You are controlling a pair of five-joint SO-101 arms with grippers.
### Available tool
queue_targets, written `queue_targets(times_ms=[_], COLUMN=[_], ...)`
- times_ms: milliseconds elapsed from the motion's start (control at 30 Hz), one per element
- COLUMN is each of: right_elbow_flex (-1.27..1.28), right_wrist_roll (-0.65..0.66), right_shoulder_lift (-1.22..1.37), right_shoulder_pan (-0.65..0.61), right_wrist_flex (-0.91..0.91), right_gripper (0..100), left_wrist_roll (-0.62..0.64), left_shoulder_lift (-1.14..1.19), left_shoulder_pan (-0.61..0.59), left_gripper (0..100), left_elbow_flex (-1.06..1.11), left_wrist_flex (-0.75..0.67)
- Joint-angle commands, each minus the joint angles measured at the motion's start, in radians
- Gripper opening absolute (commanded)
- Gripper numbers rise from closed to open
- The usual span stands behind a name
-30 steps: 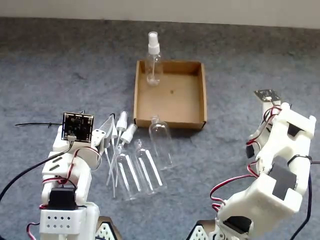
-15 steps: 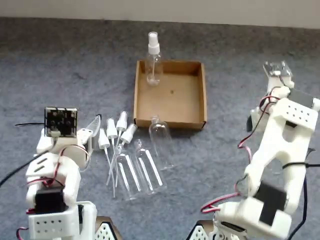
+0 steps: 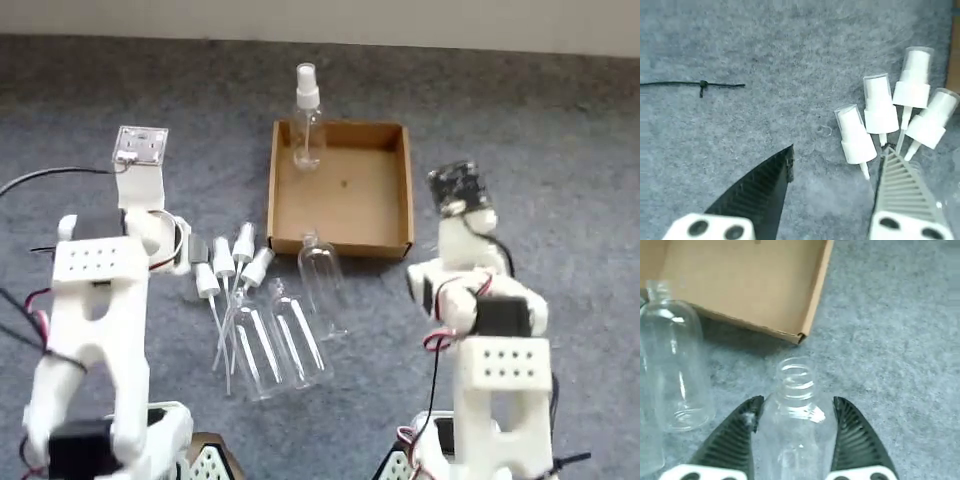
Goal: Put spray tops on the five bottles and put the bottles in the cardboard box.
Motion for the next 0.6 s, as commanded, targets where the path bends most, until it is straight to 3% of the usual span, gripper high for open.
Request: queue_targets(times_ms=[0,267,567], right_elbow_flex=[0.039,0.041,0.044], right_wrist_roll=[-0.006,-0.006,-0.006], right_shoulder_lift=[-0.087,-0.088,-0.094], right_shoulder_pan=[-0.059,-0.067,-0.067], right_wrist_flex=[0.025,0.065,0.059], right_gripper=[0.4,0.4,0.4], left_wrist_roll=[0.055,0.103,0.103], left_shoulder_lift=[0.165,0.332,0.433], left_shoulder_pan=[-0.012,-0.005,-0.005], left_gripper=[25,25,25], left_elbow_flex=[-0.07,-0.076,-0.093], left_wrist_flex=[-0.064,-0.189,-0.199])
